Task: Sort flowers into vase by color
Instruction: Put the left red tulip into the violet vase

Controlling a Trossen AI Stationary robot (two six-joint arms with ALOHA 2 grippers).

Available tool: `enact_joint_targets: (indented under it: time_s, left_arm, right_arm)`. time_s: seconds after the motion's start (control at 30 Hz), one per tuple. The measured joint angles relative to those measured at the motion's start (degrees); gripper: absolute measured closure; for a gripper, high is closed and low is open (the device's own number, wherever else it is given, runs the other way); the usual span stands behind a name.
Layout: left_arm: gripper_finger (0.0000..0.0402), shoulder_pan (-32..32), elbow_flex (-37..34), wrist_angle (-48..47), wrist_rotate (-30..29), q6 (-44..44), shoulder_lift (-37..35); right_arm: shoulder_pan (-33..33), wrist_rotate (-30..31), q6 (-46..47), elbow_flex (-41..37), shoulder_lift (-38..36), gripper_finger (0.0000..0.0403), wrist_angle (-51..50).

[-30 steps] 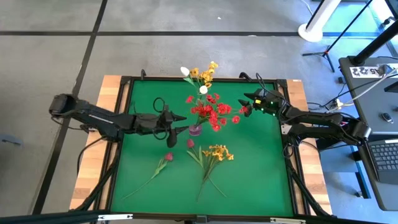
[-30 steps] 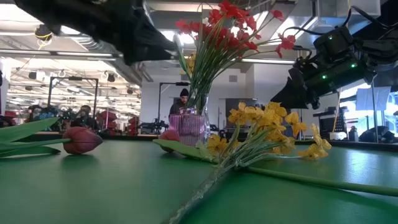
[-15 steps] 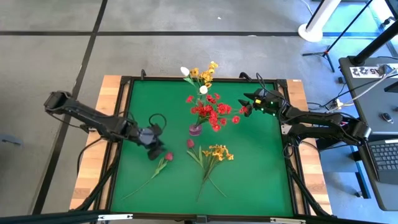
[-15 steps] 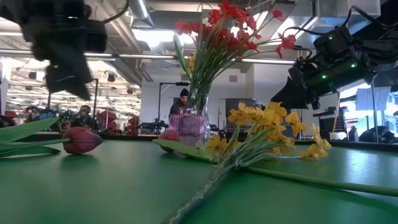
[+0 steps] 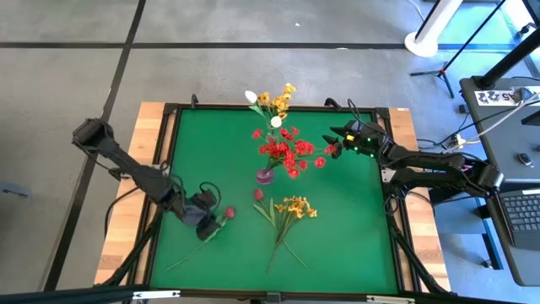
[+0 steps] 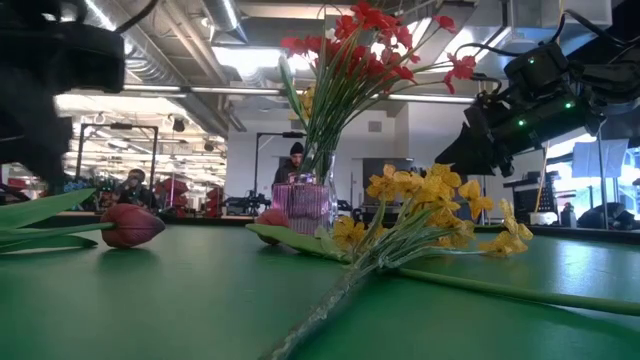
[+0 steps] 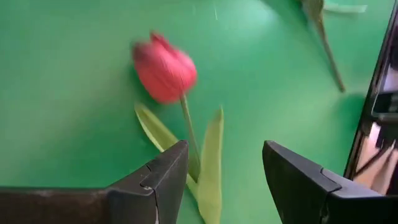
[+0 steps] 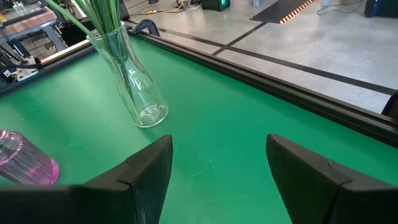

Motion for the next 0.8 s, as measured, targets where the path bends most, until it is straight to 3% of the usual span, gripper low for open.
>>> enact_joint_targets:
  time_s: [0.33, 0.6, 0.8]
  left_arm:
    - [0.0201, -6.5, 7.3, -8.5, 2.1, -8.2, 10.1]
    - [0.0202, -6.7, 12.6, -10.1, 5.2, -8.1, 21.4]
    - [0.0217, -5.3, 13.1, -13.2, 8.3, -9.8, 24.1]
  right_arm:
    - [0.0, 0.0, 0.0, 0.0, 0.0, 0.0146, 0.0]
    - [0.0, 0.3, 0.0, 0.0, 0.0, 0.0146, 0.0]
    - [0.0, 0.5, 0.0, 0.0, 0.0, 0.0146, 0.0]
